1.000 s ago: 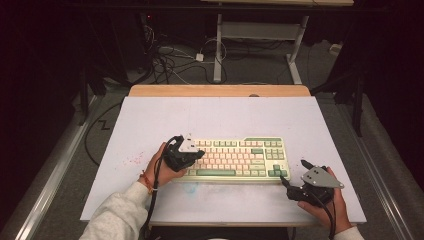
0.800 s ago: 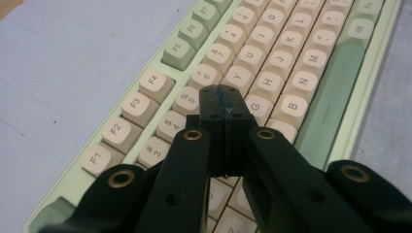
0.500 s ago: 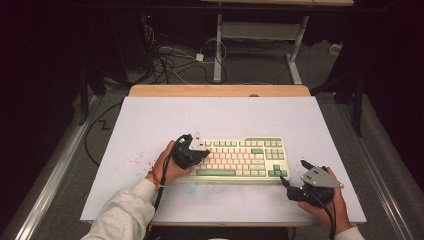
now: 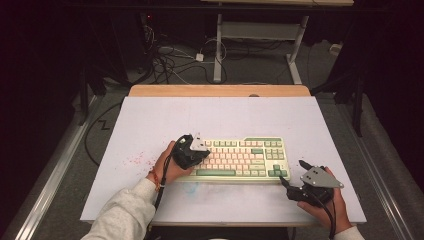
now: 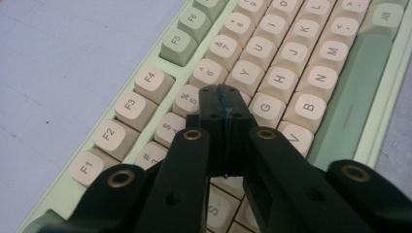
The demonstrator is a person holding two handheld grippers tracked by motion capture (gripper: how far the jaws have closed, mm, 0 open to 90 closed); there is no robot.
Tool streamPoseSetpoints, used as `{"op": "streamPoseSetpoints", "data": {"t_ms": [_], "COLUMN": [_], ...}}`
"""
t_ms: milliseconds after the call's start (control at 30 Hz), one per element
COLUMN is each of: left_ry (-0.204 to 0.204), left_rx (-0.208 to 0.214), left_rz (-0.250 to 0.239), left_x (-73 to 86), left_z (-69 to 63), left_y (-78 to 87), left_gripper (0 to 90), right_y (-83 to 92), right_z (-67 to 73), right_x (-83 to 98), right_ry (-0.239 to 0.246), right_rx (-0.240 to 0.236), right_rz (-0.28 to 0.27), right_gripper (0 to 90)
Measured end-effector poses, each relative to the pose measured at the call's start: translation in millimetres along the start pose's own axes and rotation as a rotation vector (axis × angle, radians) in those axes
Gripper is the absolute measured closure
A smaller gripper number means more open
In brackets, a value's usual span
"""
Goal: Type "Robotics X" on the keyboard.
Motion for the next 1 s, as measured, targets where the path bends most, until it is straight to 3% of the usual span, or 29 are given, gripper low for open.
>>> {"op": "streamPoseSetpoints", "data": {"t_ms": [100, 233, 267, 333, 433, 467, 500, 533, 700, 1000], "left_ry": [0.0, -0.002, -0.002, -0.005, -0.005, -0.005, -0.005, -0.005, -0.007, -0.006], "left_rx": [-0.002, -0.004, -0.005, -0.007, -0.006, -0.005, -0.006, -0.005, -0.009, -0.01], "left_rz": [0.0, -0.003, -0.003, -0.004, -0.004, -0.003, -0.003, -0.004, -0.007, -0.012], "left_x": [0.0, -0.4, -0.6, -0.7, -0.7, -0.5, -0.4, -0.4, -0.7, -1.1], "left_z": [0.2, 0.2, 0.0, 0.1, 0.3, 0.5, 0.5, 0.7, 1.6, 2.6], "left_y": [0.3, 0.7, 0.8, 0.7, 0.7, 0.6, 0.6, 0.8, 1.7, 2.7], "left_gripper": [87.4, 87.4, 87.4, 87.3, 87.3, 87.4, 87.4, 87.4, 87.4, 87.4], "right_y": [-0.9, -6.2, -11.5, -14.5, -24.2, -31.0, -31.0, -38.0, -54.4, -67.9], "right_z": [2.8, 6.2, 9.1, 11.4, 18.3, 20.5, 20.5, 24.1, 30.1, 34.8], "right_x": [-6.8, -19.4, -24.8, -27.0, -32.4, -34.5, -34.5, -35.3, -39.3, -37.8], "right_ry": [-0.007, 0.013, 0.018, 0.019, 0.038, 0.038, 0.038, 0.046, 0.063, 0.072], "right_rx": [-0.038, -0.087, -0.105, -0.123, -0.158, -0.166, -0.166, -0.196, -0.231, -0.256], "right_rz": [-0.027, -0.045, -0.035, -0.027, -0.005, 0.015, 0.015, 0.038, 0.068, 0.113], "right_gripper": [24.7, 44.5, 52.5, 55.1, 69.3, 77.7, 77.7, 83.0, 90.0, 90.0]}}
Point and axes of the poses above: each handheld gripper's, and its own axes: y roughly backward along the jaws, x roughly out of its underside, z roughly to its left, the point moved 8 cm from there along -y, roughly forward along the jaws, and after that the axes turned 10 degrees about -x, right-handed, at the moved point
